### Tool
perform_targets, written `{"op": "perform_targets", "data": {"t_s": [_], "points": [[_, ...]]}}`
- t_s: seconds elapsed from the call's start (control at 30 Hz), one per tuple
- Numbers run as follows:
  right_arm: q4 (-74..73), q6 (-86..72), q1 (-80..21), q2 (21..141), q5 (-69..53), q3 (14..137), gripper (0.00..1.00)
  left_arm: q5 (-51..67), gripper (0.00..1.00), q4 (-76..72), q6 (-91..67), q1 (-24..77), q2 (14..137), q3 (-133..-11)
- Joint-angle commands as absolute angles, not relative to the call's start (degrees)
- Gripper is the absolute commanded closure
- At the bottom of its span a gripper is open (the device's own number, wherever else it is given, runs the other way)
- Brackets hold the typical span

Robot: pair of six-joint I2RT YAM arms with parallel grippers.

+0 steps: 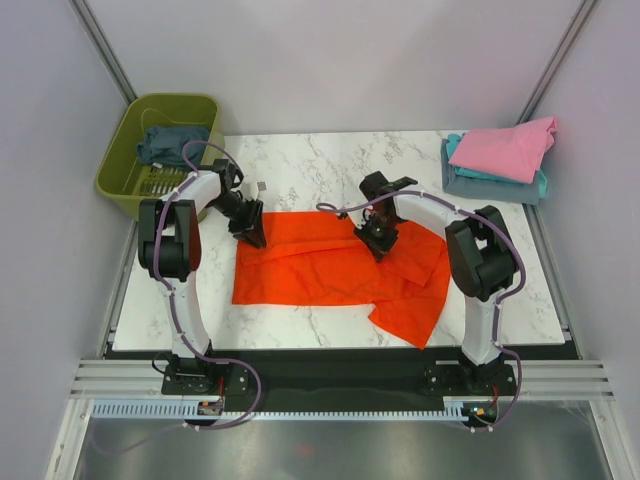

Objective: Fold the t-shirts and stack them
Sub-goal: Fold the tshirt

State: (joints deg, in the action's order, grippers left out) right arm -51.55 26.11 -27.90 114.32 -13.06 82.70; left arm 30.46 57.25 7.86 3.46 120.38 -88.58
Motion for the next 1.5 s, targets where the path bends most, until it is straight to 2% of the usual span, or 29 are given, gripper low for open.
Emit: {"op": "perform_targets", "data": {"t_s": [0.0,0.2,0.37,0.47,0.5,0.57,0.63,0.67,0.73,0.87,1.07,1.23,1.47], "points": [[-54.75,25.66,-27.95,111.45,-16.87,86.83,0.95,31.81,0.65,57.39,6.33,3.60,120.59,-89.65],[-58.71,26.89,-28.56,112.41,-22.23,88.07,0.92,32.08,0.65,57.13,6.15,3.60,120.85,-90.09],[-61.87,28.39,-29.53,112.85,-25.57,89.03,0.95,31.90,0.64,57.13,6.33,3.60,120.50,-90.00],[-64.59,29.88,-29.62,113.12,-26.72,90.44,0.94,31.82,0.64,57.13,6.42,3.60,120.50,-90.17],[-65.12,30.58,-29.62,113.03,-26.81,90.96,0.91,31.73,0.65,57.04,6.33,3.60,120.59,-90.26],[-65.39,30.94,-29.62,112.50,-26.28,91.14,0.71,31.73,0.65,57.04,6.33,3.60,120.67,-91.14],[-65.48,31.29,-29.62,111.72,-25.93,91.23,0.66,31.12,0.64,57.13,6.50,3.60,120.50,-92.54],[-65.22,31.20,-29.27,111.45,-25.93,91.23,0.59,30.77,0.64,57.13,6.85,3.60,120.50,-93.16],[-64.78,30.16,-28.48,110.92,-26.01,91.14,0.55,29.80,0.64,57.22,7.38,3.60,120.41,-94.56],[-58.99,23.66,-21.92,110.48,-27.67,91.05,0.53,28.57,0.64,57.13,8.17,3.52,120.85,-98.08],[-54.94,17.76,-11.62,115.57,-27.52,97.28,0.53,28.13,0.64,57.39,7.30,3.52,123.92,-100.11],[-52.48,16.17,-8.17,119.97,-22.60,99.49,0.53,25.66,0.64,57.39,7.29,3.52,126.47,-101.78],[-48.87,15.38,-7.47,121.73,-17.14,94.85,0.52,20.93,0.64,57.66,7.65,3.52,127.18,-101.34]]}}
